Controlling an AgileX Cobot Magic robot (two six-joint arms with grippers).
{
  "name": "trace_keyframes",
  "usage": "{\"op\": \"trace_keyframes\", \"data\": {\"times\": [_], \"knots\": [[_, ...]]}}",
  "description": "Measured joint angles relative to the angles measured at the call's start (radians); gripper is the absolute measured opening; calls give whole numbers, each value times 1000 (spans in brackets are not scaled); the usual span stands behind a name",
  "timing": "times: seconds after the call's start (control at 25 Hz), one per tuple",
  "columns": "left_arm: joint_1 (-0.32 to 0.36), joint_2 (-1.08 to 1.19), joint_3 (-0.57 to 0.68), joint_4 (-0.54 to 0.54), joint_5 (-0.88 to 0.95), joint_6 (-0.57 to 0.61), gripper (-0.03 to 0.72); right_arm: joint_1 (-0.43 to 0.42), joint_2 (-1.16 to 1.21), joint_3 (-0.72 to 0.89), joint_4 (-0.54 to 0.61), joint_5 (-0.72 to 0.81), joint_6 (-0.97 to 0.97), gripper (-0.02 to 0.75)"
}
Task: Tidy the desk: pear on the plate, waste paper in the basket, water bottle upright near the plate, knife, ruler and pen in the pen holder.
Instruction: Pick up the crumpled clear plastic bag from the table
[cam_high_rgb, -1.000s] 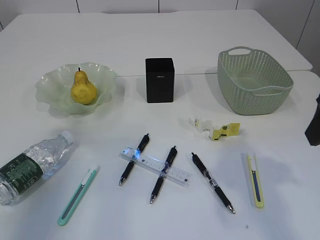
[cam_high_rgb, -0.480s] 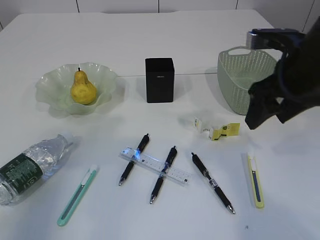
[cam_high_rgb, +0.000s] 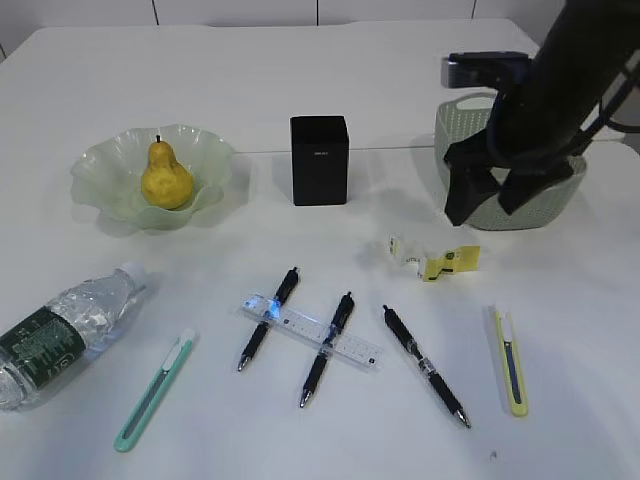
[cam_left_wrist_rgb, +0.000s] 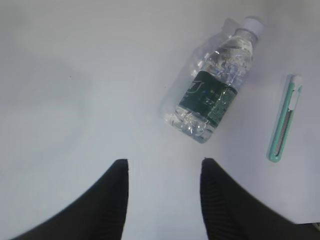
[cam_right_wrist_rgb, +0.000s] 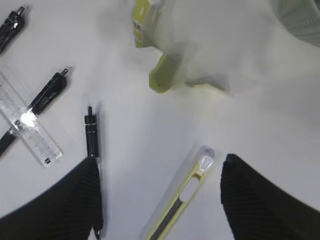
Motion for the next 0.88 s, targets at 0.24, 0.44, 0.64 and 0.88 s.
{"op": "trace_keyframes", "data": {"times": [0.24, 0.44, 0.64, 0.88], "knots": [[0, 0, 0, -17, 2, 0, 346, 0, 137, -68, 1, 0, -169, 583], [0, 0, 0, -16, 2, 0, 347, 0, 226, -127, 1, -6, -251, 583], [0, 0, 0, -16, 2, 0, 347, 0, 268, -175, 19, -28, -320, 583], [0, 0, 0, -13, 2, 0, 347, 0, 304, -184, 33, -45, -379, 583]]}}
